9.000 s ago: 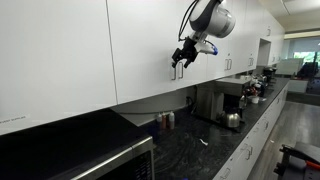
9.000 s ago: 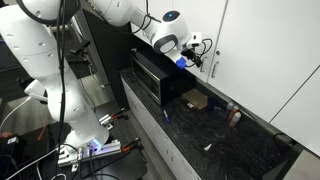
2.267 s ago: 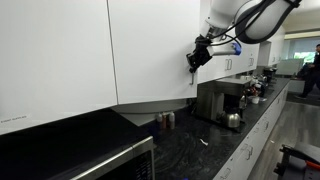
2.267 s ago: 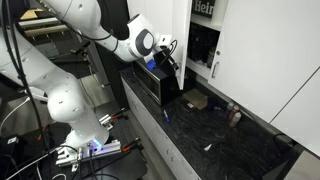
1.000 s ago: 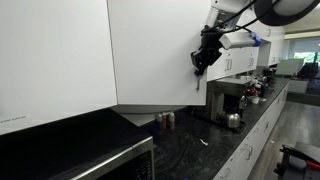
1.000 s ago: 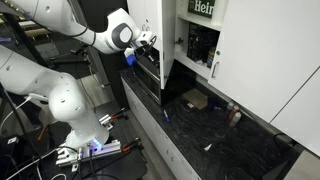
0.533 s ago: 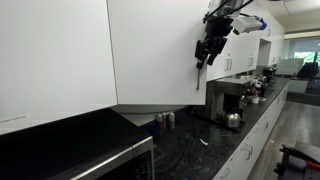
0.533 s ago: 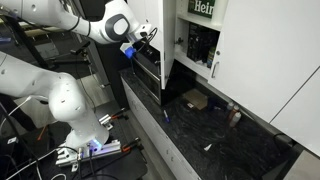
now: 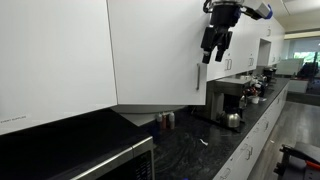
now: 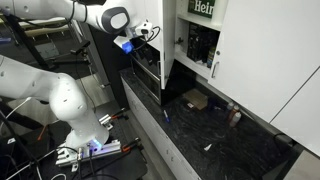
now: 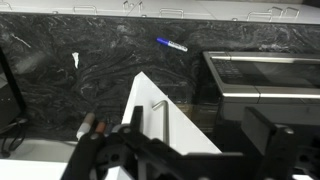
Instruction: Open the left door of the second upper cabinet from the left
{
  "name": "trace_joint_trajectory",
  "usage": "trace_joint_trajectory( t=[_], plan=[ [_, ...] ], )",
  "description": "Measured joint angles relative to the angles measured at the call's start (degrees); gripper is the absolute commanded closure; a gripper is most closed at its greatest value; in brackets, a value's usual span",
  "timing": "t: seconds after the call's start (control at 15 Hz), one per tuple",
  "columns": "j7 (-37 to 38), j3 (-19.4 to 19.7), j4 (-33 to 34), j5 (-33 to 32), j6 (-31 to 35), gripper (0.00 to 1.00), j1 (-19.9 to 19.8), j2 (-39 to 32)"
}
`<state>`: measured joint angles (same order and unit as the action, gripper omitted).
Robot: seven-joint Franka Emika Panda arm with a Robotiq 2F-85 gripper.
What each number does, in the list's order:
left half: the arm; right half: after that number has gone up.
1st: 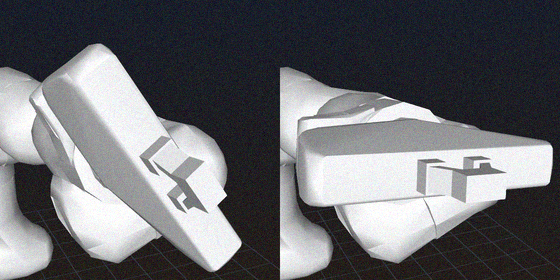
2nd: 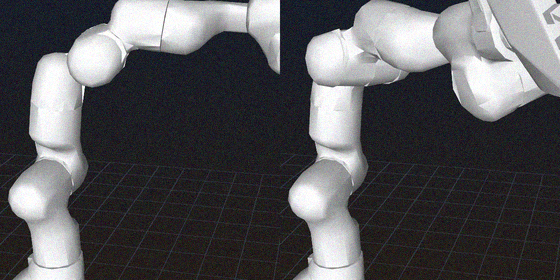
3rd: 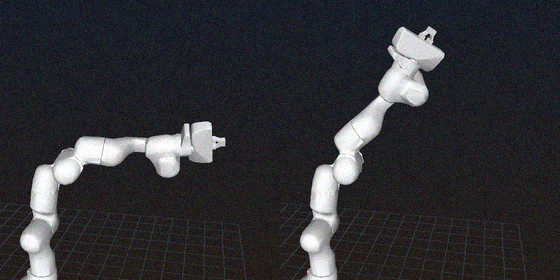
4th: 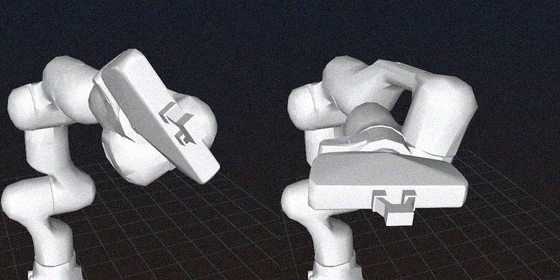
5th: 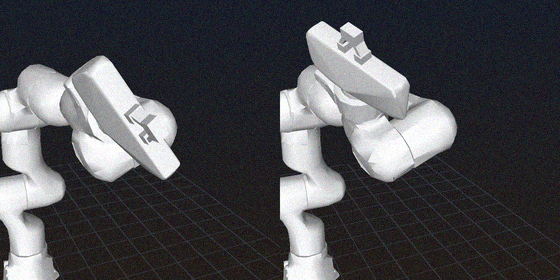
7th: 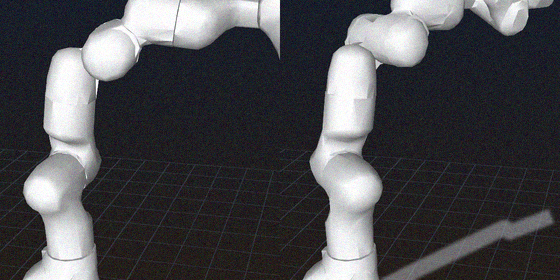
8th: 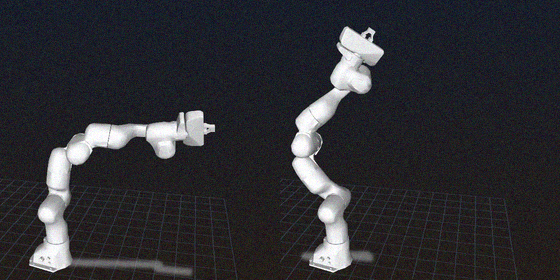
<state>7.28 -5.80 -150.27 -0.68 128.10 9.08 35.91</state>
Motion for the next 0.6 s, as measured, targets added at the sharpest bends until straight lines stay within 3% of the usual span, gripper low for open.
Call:
trace_joint_trajectory(
  t=[0.6],
  plan=[
    [-1.4,3.8,1.6,1.8,-10.8,0.0,-0.9,3.1]
  ],
)
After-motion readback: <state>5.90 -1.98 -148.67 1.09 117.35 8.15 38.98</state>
